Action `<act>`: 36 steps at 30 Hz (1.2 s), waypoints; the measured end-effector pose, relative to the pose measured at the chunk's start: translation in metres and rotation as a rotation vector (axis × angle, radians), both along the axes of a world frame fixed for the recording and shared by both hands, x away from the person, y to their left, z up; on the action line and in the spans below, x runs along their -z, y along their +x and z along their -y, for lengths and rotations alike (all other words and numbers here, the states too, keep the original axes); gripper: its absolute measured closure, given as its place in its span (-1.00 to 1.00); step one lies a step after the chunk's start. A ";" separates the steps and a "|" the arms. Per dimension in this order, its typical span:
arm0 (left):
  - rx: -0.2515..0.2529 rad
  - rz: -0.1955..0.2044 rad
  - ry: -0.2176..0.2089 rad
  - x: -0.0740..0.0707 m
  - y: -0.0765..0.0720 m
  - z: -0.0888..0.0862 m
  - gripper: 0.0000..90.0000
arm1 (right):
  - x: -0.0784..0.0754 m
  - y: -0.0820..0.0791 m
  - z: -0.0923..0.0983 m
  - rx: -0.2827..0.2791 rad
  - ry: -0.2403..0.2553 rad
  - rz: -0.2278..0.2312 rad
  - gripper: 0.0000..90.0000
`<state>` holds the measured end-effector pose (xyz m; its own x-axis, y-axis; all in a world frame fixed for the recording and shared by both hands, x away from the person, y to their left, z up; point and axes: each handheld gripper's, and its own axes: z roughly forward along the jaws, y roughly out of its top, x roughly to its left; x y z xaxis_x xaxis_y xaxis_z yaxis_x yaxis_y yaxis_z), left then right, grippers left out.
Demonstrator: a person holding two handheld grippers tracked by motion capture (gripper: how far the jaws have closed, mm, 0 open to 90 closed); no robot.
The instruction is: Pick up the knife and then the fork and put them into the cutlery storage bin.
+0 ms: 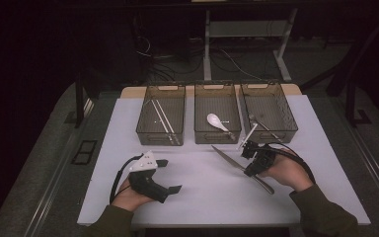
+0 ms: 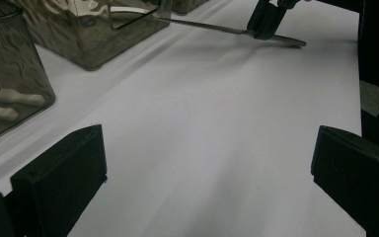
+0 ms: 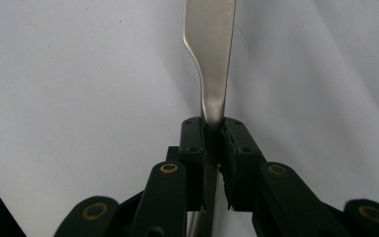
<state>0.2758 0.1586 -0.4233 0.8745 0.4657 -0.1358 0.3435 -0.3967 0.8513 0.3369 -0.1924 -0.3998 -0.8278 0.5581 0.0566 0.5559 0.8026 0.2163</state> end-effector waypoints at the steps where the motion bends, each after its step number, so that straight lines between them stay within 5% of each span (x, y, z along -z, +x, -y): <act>1: -0.001 -0.001 -0.001 0.000 0.000 0.000 -1.00 | 0.000 0.000 0.001 0.007 0.003 -0.001 0.78; 15: -0.005 0.000 -0.005 0.000 0.000 0.000 -1.00 | -0.017 0.006 0.018 0.041 0.035 0.008 0.78; 36: -0.005 0.003 -0.005 0.000 0.000 0.000 -1.00 | -0.064 0.032 0.051 0.152 0.051 0.069 0.78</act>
<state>0.2758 0.1590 -0.4230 0.8725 0.4694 -0.1356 0.3429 -0.3908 0.8542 0.3693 -0.2431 -0.3360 -0.7369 0.6752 0.0343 0.6526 0.6972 0.2968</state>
